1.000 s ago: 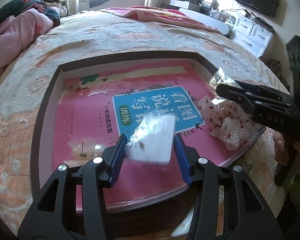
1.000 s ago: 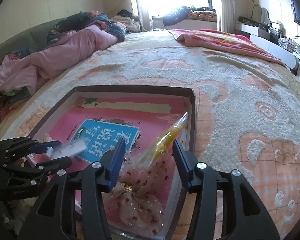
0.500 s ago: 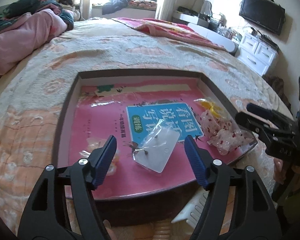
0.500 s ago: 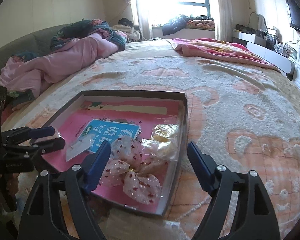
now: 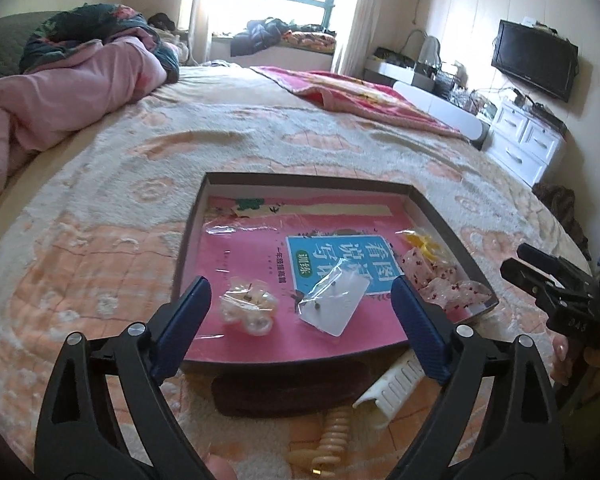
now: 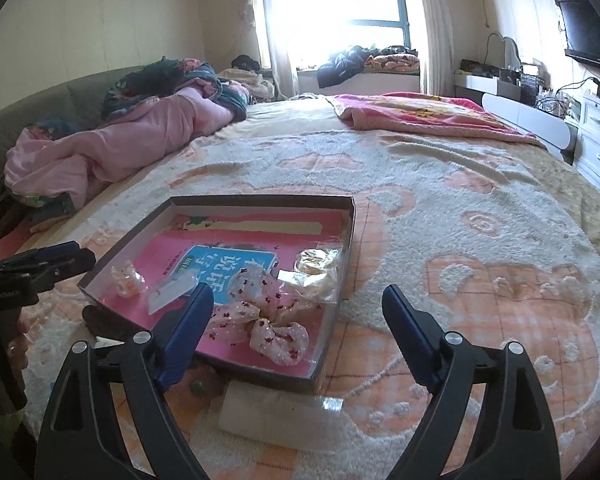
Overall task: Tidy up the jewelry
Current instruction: 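Pull both open tools back from the tray toward the remaining items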
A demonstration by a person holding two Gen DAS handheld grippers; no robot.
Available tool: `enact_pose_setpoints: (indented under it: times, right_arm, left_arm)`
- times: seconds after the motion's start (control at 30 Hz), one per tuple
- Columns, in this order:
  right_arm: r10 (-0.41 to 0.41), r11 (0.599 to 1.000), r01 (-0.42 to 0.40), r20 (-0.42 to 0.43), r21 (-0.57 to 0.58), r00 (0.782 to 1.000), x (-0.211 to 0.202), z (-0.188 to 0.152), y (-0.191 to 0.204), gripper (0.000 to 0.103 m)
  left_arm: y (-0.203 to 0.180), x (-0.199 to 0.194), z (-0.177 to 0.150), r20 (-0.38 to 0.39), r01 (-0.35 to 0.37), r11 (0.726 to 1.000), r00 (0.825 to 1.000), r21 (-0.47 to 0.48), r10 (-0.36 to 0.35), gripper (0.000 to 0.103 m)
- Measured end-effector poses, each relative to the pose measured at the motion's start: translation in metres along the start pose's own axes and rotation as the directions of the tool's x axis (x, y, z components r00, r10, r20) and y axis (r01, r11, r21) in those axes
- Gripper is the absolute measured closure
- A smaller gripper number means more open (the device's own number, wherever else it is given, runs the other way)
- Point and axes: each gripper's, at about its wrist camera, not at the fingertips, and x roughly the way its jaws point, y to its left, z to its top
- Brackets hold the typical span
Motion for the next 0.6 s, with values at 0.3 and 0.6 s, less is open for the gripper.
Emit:
enact_pose_setpoints:
  times: [0.3,0.6]
  right_arm:
    - [0.007,1.000,-0.006,0.022,-0.015,1.000,-0.020,-0.008,0.008,0.015]
    - [0.040,0.998,-0.038,0.028,-0.052,0.999,-0.034,-0.015,0.021,0.015]
  left_arm:
    - [-0.002,-0.021,-0.005,0.037,0.001,1.000,0.999,-0.008,0.000,0.011]
    - [-0.001,-0.036,-0.015,0.060,-0.004,1.000,0.998,-0.013,0.005,0.011]
